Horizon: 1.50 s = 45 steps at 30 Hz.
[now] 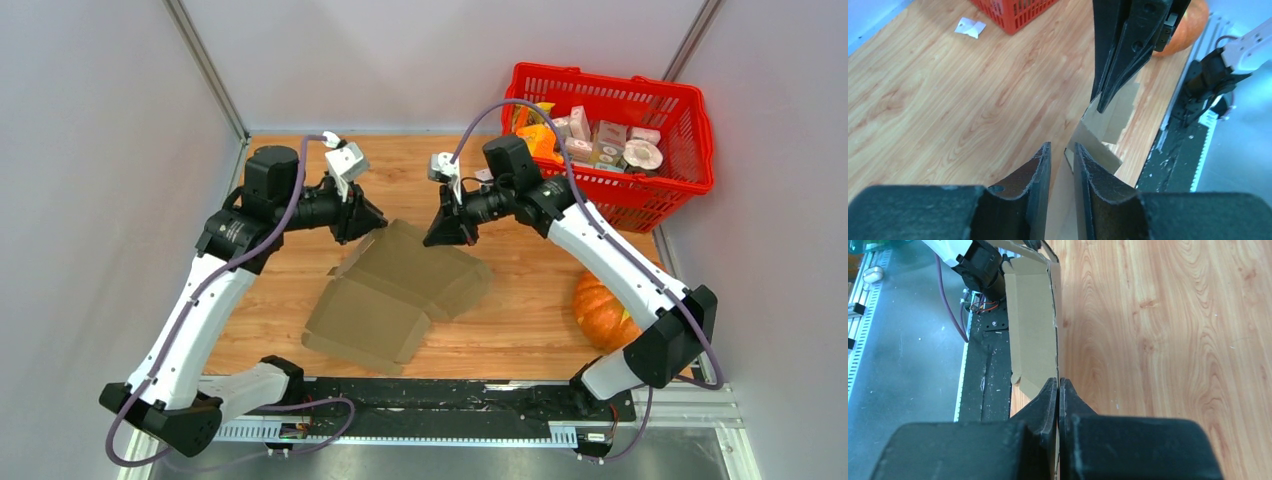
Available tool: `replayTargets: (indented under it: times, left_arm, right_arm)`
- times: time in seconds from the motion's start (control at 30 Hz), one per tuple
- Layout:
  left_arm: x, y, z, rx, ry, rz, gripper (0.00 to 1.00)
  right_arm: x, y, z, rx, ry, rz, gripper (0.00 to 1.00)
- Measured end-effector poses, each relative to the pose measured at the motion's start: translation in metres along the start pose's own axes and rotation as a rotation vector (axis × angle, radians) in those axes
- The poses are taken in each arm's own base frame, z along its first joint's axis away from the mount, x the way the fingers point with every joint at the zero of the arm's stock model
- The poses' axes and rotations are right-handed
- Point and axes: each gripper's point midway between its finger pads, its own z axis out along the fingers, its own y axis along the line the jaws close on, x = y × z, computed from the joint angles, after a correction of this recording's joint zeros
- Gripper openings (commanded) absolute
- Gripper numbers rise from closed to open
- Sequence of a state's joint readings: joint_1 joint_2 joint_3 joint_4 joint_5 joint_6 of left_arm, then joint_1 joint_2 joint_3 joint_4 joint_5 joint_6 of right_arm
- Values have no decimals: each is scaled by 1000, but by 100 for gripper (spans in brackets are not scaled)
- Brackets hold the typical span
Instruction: Fold the paper box
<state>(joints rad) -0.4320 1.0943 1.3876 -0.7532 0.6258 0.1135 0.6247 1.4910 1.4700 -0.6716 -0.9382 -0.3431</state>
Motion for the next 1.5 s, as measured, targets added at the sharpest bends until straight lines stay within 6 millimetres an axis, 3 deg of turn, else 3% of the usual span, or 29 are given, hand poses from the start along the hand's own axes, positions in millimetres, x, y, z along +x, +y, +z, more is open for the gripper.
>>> replayTargets:
  times: [0.27, 0.5, 0.8, 0.9, 1.07, 1.3, 1.37, 1.43, 1.5]
  left_arm:
    - [-28, -2, 2, 141, -80, -20, 27]
    - [-28, -8, 12, 245, -84, -41, 27]
    - [-29, -11, 15, 282, -98, -44, 20]
    - [-28, -10, 17, 293, -98, -46, 16]
    - [-28, -11, 20, 305, -97, -49, 0]
    - [-27, -7, 18, 217, -108, -29, 0]
    - [-29, -7, 13, 181, -121, -27, 24]
    - [-33, -6, 8, 146, -136, -43, 41]
    - [-36, 3, 1, 86, -151, -61, 43]
  right_arm:
    - [-35, -4, -20, -4, 5, -85, 0]
    - [-27, -4, -18, -36, 30, -41, 0]
    - [-28, 0, -17, -63, 22, -33, 0]
    - [-28, 1, -17, -66, 22, -28, 0]
    - [-27, 3, -18, -66, 27, -14, 0]
    - [-27, 0, -18, -49, 32, -8, 0]
    - [-29, 0, -17, -52, 26, -16, 0]
    - [-34, 0, -17, -61, 7, -34, 0]
    - [-35, 1, -17, -65, 3, -33, 0]
